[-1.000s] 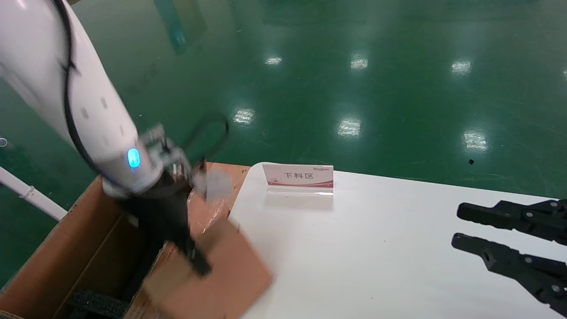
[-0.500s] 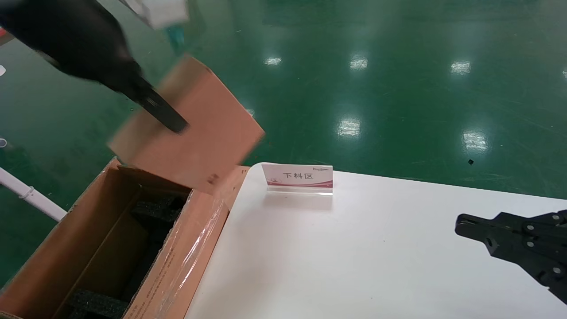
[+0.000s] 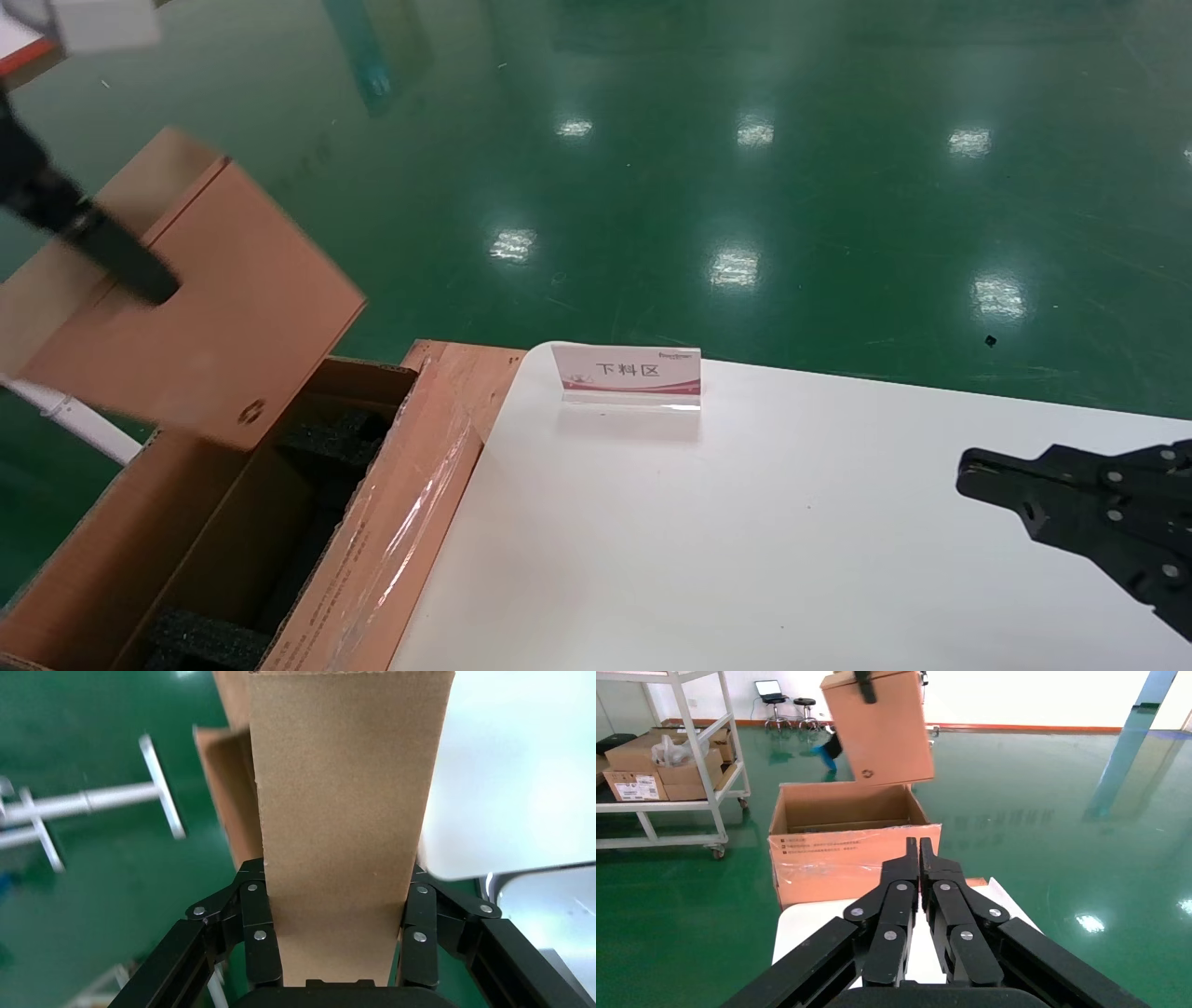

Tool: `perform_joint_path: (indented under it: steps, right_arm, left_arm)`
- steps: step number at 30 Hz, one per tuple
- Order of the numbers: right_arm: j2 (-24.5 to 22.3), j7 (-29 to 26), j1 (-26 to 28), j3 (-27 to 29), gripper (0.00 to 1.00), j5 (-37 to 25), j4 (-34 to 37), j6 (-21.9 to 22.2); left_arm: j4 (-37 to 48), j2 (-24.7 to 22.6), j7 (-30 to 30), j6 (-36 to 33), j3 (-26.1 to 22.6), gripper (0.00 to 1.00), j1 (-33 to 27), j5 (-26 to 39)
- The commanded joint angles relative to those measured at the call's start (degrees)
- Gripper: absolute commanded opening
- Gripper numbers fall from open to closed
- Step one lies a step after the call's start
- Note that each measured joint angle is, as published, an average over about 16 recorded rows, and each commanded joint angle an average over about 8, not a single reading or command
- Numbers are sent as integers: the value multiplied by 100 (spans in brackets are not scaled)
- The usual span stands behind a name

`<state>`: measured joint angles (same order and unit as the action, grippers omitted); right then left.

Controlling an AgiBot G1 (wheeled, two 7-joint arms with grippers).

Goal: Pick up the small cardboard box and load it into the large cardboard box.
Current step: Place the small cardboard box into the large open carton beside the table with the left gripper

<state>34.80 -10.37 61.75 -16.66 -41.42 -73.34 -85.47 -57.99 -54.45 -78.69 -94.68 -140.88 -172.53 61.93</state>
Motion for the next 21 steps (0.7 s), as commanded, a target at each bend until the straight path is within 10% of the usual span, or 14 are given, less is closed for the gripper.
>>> perform_joint_path:
  steps: [1, 21]
  right_arm:
    - [0, 0, 0, -1, 100, 0, 0, 0]
    - [-3, 4, 2, -7, 100, 5, 0, 3]
  left_arm:
    - [-4, -3, -8, -8, -364, 0, -69, -101]
    - [-74, 1145, 79, 573, -1563, 0, 519, -375]
